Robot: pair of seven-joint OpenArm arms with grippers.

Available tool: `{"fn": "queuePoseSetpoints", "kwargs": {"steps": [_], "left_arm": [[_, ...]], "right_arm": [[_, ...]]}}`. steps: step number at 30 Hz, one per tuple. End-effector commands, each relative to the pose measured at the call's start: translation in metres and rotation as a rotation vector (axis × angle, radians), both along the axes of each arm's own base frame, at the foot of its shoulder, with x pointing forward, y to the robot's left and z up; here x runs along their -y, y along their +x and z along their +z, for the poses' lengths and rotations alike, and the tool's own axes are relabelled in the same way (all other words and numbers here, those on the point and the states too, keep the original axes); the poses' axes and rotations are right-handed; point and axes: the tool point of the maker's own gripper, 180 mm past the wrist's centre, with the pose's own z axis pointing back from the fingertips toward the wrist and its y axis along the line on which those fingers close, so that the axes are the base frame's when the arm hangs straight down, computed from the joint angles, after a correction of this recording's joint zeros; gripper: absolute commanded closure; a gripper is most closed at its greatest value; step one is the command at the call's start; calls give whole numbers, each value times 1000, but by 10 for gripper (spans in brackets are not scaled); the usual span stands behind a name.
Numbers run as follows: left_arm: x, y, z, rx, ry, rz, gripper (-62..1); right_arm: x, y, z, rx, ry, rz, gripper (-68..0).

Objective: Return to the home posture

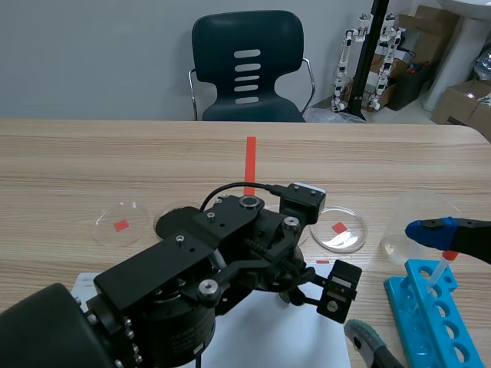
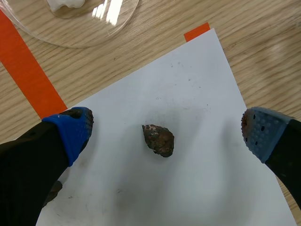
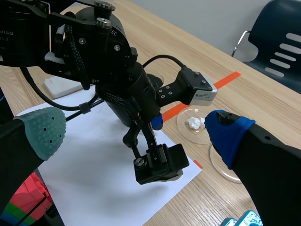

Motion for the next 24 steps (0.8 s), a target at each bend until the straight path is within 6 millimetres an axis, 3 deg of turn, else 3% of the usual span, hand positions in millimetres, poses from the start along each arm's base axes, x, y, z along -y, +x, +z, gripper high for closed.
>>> {"fn": "queuePoseSetpoints", "kwargs": {"steps": [1, 24], "left_arm": [[18, 2, 14, 16, -49, -7, -623], [17, -1, 12, -1, -40, -9, -623]], "right_arm": [[1, 3, 7, 21, 13, 1, -621], [1, 3, 7, 21, 13, 1, -621]]}}
